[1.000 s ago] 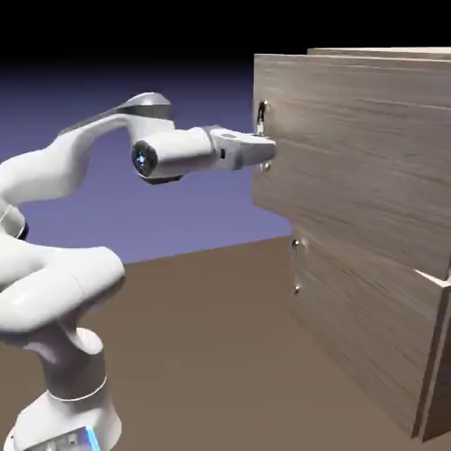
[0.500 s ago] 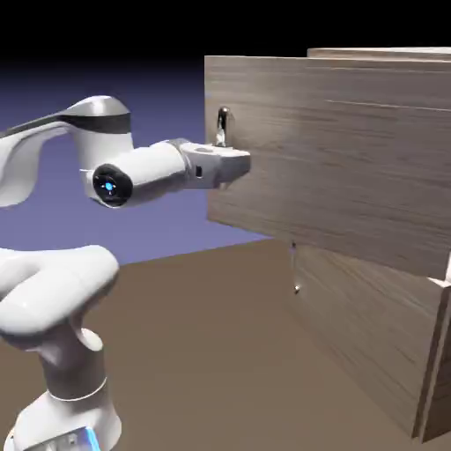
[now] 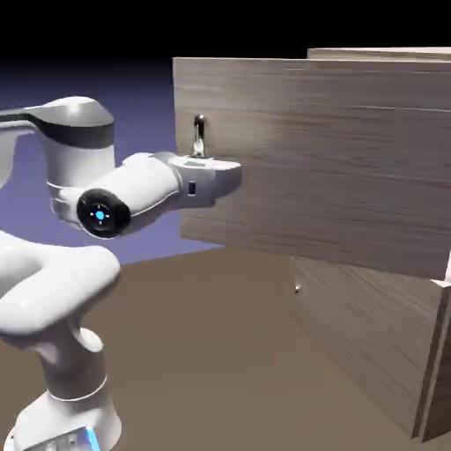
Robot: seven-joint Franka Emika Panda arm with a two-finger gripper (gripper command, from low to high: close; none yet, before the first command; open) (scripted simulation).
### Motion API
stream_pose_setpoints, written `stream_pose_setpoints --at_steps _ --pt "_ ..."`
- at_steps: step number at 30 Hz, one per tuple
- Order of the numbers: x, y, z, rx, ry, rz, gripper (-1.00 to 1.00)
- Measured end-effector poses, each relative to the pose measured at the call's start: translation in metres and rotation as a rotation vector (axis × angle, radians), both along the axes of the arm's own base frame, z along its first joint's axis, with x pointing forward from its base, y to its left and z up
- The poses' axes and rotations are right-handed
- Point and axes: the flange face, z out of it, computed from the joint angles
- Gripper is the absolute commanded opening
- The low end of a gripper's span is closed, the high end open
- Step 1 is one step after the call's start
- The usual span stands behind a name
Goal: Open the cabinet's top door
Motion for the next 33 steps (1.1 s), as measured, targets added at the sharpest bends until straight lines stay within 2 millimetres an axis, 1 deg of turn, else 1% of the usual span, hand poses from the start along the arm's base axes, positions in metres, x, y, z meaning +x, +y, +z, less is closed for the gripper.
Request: stream_pose_setpoints --at_steps 6,12,17,23,28,33 --pt "-0.019 -0.053 0.0 0.0 0.0 0.123 -1.0" --pt "-0.032 -0.112 0.0 0.0 0.0 0.255 -1.0" --pt "-0.037 -0.163 0.0 0.0 0.0 0.365 -1.0" --pt "-0.037 -0.216 0.0 0.0 0.0 0.482 -1.0" --pt "-0.033 -0.25 0.0 0.0 0.0 0.555 -1.0" --pt "-0.03 -0.268 0.0 0.0 0.0 0.595 -1.0"
